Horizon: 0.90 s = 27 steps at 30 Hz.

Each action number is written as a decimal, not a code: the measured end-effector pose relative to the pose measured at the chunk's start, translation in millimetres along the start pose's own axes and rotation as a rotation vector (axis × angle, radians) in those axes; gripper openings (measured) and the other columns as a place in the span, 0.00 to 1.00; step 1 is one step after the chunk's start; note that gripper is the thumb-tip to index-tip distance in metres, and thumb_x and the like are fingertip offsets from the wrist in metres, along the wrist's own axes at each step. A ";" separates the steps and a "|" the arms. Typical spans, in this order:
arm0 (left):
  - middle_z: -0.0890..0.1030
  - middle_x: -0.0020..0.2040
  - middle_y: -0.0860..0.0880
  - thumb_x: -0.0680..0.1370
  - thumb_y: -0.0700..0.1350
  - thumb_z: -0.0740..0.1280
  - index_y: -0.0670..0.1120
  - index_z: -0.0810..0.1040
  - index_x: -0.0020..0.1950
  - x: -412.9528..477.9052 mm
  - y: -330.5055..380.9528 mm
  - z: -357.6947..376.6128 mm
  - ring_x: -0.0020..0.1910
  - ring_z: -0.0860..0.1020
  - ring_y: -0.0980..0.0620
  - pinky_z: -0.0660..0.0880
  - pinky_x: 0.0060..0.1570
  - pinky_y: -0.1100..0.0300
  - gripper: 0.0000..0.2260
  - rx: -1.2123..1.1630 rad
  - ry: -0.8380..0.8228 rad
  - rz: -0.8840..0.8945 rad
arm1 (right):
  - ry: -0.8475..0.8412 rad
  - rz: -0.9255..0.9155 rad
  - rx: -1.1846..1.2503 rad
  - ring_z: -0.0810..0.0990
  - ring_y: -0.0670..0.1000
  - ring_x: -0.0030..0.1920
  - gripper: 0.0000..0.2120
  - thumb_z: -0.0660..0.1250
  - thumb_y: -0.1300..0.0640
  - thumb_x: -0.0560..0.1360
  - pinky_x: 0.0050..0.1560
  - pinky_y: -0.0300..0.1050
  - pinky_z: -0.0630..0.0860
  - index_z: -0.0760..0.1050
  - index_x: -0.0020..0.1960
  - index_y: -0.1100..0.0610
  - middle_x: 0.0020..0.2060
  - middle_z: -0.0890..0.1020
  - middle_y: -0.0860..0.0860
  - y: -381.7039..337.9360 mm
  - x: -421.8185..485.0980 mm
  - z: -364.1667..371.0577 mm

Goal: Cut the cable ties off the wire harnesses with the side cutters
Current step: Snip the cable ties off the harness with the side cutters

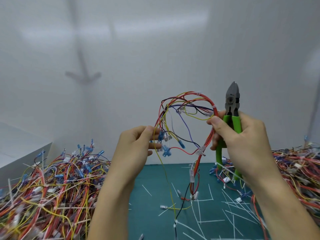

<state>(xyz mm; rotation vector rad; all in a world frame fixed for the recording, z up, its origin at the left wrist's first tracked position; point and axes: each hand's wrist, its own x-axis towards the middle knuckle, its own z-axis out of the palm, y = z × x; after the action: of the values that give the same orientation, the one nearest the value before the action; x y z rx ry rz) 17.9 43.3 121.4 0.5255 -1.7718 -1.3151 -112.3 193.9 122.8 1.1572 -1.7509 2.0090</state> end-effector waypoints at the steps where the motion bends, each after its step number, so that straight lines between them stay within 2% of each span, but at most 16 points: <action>1: 0.86 0.42 0.55 0.82 0.46 0.60 0.50 0.84 0.46 0.3 -0.2 0.1 0.37 0.83 0.59 0.74 0.42 0.60 0.12 -0.006 0.014 0.009 | -0.005 0.003 0.003 0.78 0.49 0.28 0.07 0.67 0.56 0.79 0.39 0.65 0.81 0.79 0.43 0.53 0.27 0.79 0.50 -0.2 0.1 -0.5; 4: 0.85 0.39 0.56 0.80 0.44 0.65 0.50 0.82 0.46 1.3 -3.3 0.2 0.35 0.80 0.62 0.74 0.39 0.63 0.07 -0.032 0.114 0.050 | -0.025 0.012 0.025 0.77 0.49 0.28 0.06 0.67 0.57 0.79 0.38 0.64 0.81 0.79 0.43 0.53 0.27 0.78 0.50 -0.8 0.5 -1.7; 7: 0.82 0.46 0.56 0.79 0.44 0.67 0.53 0.80 0.51 5.0 -9.9 -1.4 0.41 0.78 0.65 0.75 0.45 0.59 0.05 0.000 0.251 0.090 | -0.048 0.008 0.036 0.77 0.48 0.28 0.06 0.66 0.57 0.79 0.35 0.56 0.82 0.79 0.44 0.53 0.27 0.78 0.49 -0.8 0.7 -2.7; 9: 0.81 0.53 0.57 0.80 0.46 0.66 0.54 0.79 0.57 6.5 -12.6 -2.5 0.47 0.77 0.69 0.74 0.50 0.60 0.07 0.019 0.242 0.105 | -0.069 0.003 0.032 0.78 0.48 0.28 0.07 0.66 0.57 0.80 0.35 0.53 0.81 0.80 0.44 0.53 0.27 0.78 0.49 -0.3 0.6 -3.5; 11: 0.80 0.58 0.58 0.81 0.48 0.64 0.55 0.77 0.62 7.9 -14.2 -2.8 0.56 0.76 0.65 0.72 0.55 0.63 0.10 0.043 0.179 0.117 | -0.090 0.004 0.037 0.78 0.48 0.29 0.07 0.66 0.56 0.80 0.35 0.51 0.81 0.80 0.44 0.53 0.28 0.78 0.49 0.0 0.6 -3.6; 12: 0.81 0.57 0.58 0.81 0.48 0.64 0.55 0.78 0.62 8.1 -14.0 -2.3 0.56 0.77 0.64 0.72 0.55 0.66 0.10 0.046 0.147 0.124 | -0.099 0.006 0.039 0.78 0.48 0.29 0.07 0.66 0.56 0.80 0.35 0.50 0.81 0.80 0.44 0.53 0.28 0.78 0.49 0.1 0.5 -3.6; 14: 0.84 0.48 0.57 0.81 0.46 0.65 0.53 0.82 0.56 7.2 -12.3 -0.5 0.48 0.79 0.67 0.71 0.45 0.76 0.07 0.014 0.100 0.141 | -0.106 0.008 0.037 0.77 0.48 0.28 0.07 0.66 0.56 0.79 0.34 0.50 0.81 0.80 0.44 0.53 0.27 0.78 0.48 0.3 0.5 -3.0; 15: 0.85 0.43 0.55 0.81 0.45 0.65 0.51 0.83 0.51 6.7 -11.6 0.1 0.43 0.80 0.66 0.70 0.40 0.78 0.07 0.005 0.088 0.154 | -0.104 0.009 0.033 0.77 0.49 0.28 0.07 0.66 0.56 0.79 0.34 0.51 0.81 0.80 0.44 0.53 0.27 0.77 0.48 0.6 0.5 -2.7; 18: 0.82 0.35 0.50 0.81 0.45 0.64 0.45 0.84 0.42 5.5 -10.2 -0.2 0.34 0.75 0.61 0.69 0.35 0.75 0.12 -0.018 0.101 0.179 | -0.084 0.018 0.023 0.78 0.49 0.28 0.06 0.67 0.56 0.79 0.35 0.53 0.82 0.80 0.44 0.53 0.27 0.78 0.49 2.2 0.9 -2.1; 21: 0.81 0.35 0.51 0.81 0.47 0.65 0.45 0.83 0.41 6.2 -8.6 -2.3 0.35 0.76 0.59 0.72 0.37 0.69 0.12 -0.051 0.130 0.159 | -0.070 0.029 0.003 0.78 0.47 0.28 0.06 0.67 0.54 0.79 0.36 0.51 0.83 0.79 0.43 0.52 0.27 0.78 0.48 3.9 1.4 -2.6; 24: 0.82 0.35 0.55 0.81 0.45 0.65 0.49 0.83 0.42 5.3 -7.3 -2.3 0.35 0.77 0.62 0.73 0.37 0.73 0.10 -0.079 0.147 0.126 | -0.076 0.044 -0.003 0.79 0.48 0.28 0.06 0.67 0.54 0.78 0.36 0.52 0.83 0.79 0.43 0.51 0.27 0.78 0.48 4.4 1.4 -2.0; 27: 0.83 0.41 0.57 0.80 0.43 0.66 0.52 0.83 0.47 4.4 -5.4 -0.5 0.39 0.78 0.64 0.73 0.38 0.72 0.08 -0.069 0.222 0.144 | -0.065 0.015 -0.044 0.79 0.50 0.28 0.06 0.68 0.54 0.78 0.36 0.53 0.81 0.79 0.42 0.51 0.28 0.79 0.51 3.3 0.2 0.2</action>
<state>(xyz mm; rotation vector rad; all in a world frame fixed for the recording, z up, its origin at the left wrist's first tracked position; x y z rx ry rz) 15.1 37.8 118.1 0.4767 -1.5474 -1.1661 -114.4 192.8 120.5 1.2122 -1.8302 1.9515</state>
